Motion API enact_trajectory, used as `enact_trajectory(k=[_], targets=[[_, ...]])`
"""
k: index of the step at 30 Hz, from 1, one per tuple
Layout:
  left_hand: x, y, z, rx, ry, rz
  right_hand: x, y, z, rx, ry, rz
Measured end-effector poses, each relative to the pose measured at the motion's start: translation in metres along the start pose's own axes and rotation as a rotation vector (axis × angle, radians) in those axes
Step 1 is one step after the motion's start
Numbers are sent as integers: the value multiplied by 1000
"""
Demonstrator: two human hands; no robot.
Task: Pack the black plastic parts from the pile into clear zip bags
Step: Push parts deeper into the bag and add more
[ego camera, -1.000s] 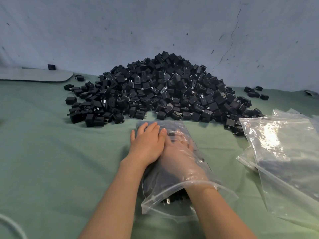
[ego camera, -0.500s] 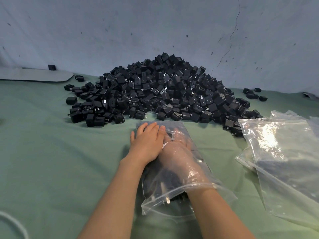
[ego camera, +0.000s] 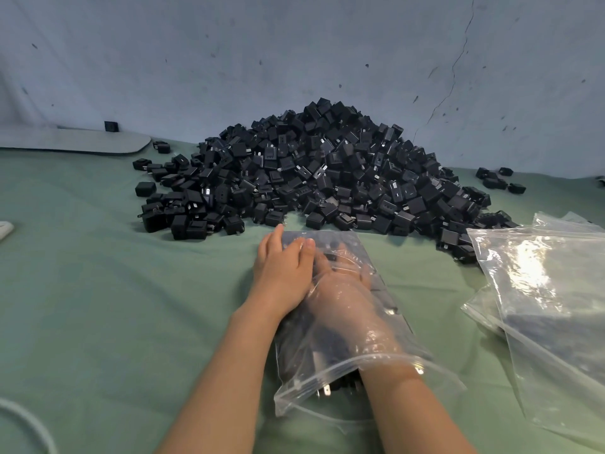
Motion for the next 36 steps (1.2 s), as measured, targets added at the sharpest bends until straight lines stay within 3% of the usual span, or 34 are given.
enact_trajectory(k=[8, 15, 24, 27, 36], targets=[[4, -1, 7, -64, 45, 12, -7, 12, 8, -15, -194, -56], [3, 0, 7, -49, 20, 0, -1, 11, 5, -43, -46, 12], [3, 1, 7, -92, -31, 7, -4, 27, 15, -58, -282, -5], [2, 1, 6, -94, -37, 5, -3, 29, 18, -120, -240, 33], [2, 0, 6, -90, -16, 8, -1, 17, 9, -98, -162, 57]])
Point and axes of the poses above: each hand's wrist, its own y-axis away from the middle knuckle, its own z-axis out of the back of the hand, x = y × z, the point moved 6 cm from there along -y, towards the middle knuckle, and after that the axes turned 1 degree about y, right-handed, at the moved point
